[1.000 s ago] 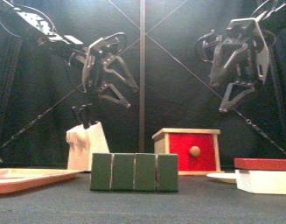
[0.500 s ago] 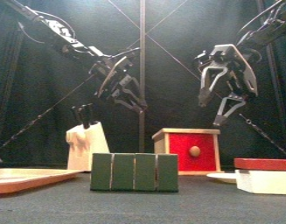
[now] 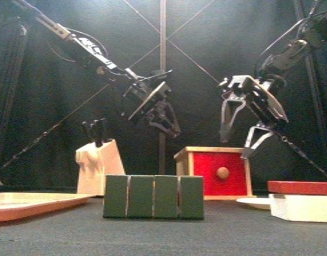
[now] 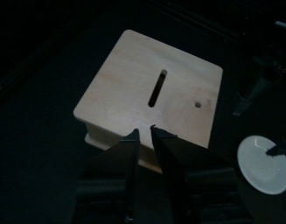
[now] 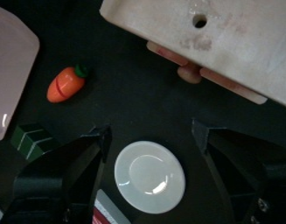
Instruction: Grab drawer handle
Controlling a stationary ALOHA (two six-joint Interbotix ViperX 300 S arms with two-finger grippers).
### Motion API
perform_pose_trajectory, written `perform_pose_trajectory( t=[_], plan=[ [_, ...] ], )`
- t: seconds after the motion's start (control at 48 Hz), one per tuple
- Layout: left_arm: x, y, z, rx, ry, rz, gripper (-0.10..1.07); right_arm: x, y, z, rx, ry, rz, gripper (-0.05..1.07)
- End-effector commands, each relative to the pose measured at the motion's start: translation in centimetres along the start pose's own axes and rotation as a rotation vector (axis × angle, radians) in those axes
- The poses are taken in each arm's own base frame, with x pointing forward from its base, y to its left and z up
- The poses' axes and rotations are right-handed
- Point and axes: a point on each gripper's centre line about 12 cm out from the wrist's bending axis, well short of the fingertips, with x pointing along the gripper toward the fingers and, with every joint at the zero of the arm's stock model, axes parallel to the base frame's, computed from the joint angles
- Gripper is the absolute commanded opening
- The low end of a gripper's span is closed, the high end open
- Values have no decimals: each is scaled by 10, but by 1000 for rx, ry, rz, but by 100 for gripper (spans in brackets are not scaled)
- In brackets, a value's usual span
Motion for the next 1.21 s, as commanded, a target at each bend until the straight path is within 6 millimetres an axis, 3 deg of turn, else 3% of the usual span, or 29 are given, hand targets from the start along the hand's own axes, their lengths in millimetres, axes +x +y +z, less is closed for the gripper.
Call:
perform_pose_trajectory(
  t=[0.0, 0.667, 0.833, 1.188],
  plan=[
    [2, 0, 18, 0, -42, -4, 63, -2, 8, 13, 13, -27, 20, 101],
    [23, 17, 14, -20, -21, 31, 63, -21, 15, 42, 15, 12, -162, 101],
    [23, 19, 13, -21, -20, 34, 63, -27, 11, 47, 29, -50, -249, 101],
    [23, 16, 15, -19, -26, 24, 63, -22, 25, 27, 52, -153, -235, 101]
  ],
)
